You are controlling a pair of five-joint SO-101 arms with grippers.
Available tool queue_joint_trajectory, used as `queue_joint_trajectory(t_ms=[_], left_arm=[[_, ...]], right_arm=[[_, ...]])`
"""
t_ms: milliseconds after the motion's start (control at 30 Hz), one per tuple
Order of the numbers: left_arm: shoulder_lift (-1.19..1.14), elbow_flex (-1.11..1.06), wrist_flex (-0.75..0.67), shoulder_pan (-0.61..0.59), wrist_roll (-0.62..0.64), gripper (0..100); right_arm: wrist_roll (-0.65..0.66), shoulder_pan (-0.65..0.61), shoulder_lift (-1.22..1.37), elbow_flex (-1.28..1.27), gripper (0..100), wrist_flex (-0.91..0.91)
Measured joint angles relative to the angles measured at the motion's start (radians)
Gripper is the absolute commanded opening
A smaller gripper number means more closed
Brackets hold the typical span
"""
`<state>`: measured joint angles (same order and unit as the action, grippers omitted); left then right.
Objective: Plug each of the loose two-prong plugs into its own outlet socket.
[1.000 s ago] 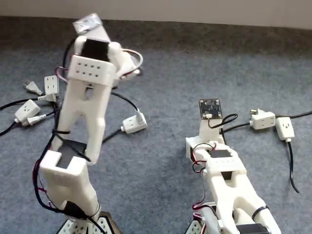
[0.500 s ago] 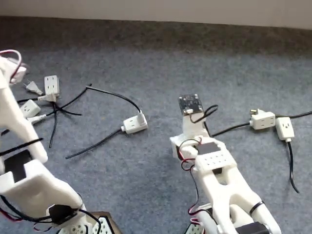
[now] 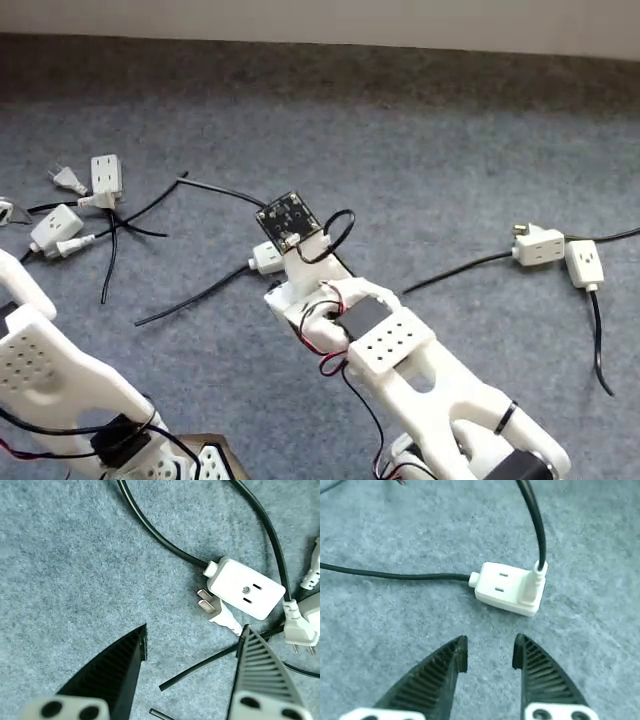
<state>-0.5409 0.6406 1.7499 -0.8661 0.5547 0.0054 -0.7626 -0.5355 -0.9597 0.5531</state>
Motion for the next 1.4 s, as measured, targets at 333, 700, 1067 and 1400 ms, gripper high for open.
queue_joint_trajectory(t_ms=[333,700,1067,1400], left_arm=[[-0.061,0.000,-0.002,0.000,0.000,29],[-0.097,0.000,-0.005,0.000,-0.002,29],[-0.098,0.000,-0.005,0.000,-0.002,29],[-0.098,0.000,-0.005,0.011,-0.002,29]], right_arm=[[0.000,-0.002,0.354,0.081,16.3,-0.152],[0.000,0.044,0.658,0.419,16.3,-0.152],[0.000,0.074,0.660,0.537,16.3,-0.152],[-0.256,0.074,0.859,0.799,28.2,-0.018]])
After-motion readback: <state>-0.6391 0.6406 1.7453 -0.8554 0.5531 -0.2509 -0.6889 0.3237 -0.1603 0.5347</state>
